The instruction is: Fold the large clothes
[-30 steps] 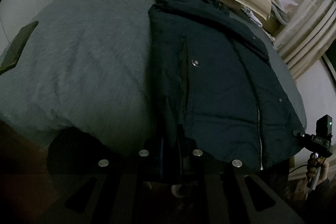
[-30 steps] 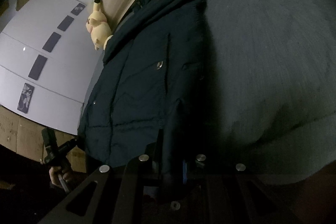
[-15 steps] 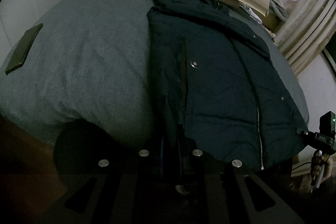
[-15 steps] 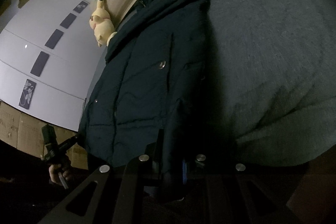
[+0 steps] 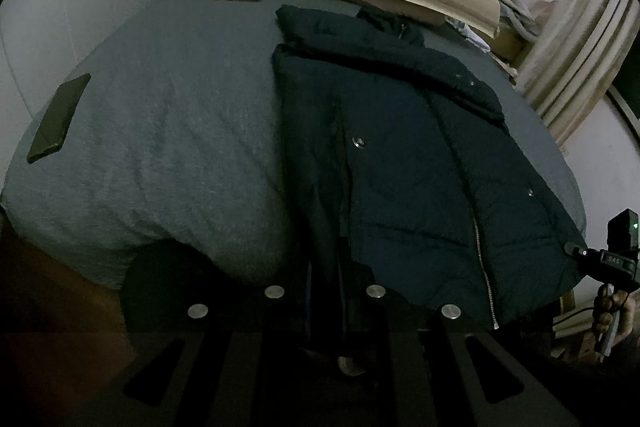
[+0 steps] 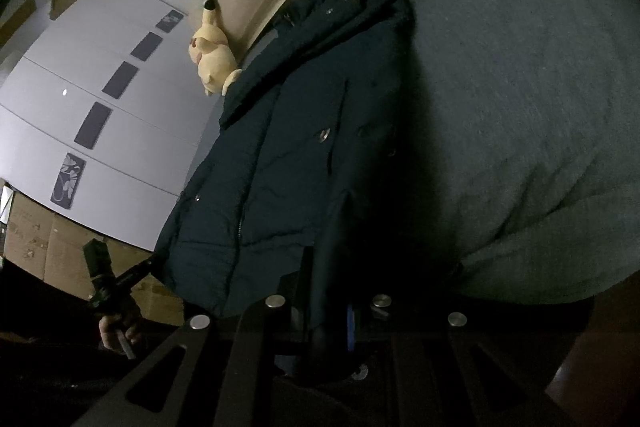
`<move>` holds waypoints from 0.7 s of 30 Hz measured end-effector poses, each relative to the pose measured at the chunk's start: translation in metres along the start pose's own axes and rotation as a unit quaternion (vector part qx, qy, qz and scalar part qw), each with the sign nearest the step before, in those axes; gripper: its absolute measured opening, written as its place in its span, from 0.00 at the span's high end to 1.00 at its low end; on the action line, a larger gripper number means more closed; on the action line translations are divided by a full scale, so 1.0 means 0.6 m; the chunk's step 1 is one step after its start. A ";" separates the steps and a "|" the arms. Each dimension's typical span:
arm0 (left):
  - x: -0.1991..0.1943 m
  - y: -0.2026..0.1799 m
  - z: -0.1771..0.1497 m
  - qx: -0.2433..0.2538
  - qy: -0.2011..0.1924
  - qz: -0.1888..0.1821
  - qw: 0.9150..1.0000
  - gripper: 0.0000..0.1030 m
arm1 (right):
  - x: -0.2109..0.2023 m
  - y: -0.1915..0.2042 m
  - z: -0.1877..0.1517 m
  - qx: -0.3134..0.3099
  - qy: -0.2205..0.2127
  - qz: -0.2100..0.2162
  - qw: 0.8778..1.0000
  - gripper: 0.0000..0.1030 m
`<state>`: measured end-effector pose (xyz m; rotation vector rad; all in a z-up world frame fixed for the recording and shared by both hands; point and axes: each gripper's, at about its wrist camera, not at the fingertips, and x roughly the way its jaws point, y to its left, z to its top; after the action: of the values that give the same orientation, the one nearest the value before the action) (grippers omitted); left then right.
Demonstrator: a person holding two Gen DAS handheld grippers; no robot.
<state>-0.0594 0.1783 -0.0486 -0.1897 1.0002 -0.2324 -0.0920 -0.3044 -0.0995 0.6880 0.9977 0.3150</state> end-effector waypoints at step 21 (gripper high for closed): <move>-0.113 0.002 0.090 0.013 -0.098 -0.017 0.995 0.91 | -0.104 0.068 0.034 -0.050 -0.065 0.052 0.995 0.89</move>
<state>-0.0488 0.2013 0.0341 -0.2022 0.7998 -0.2535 -0.1046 -0.3151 -0.0241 0.6620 0.8183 0.4040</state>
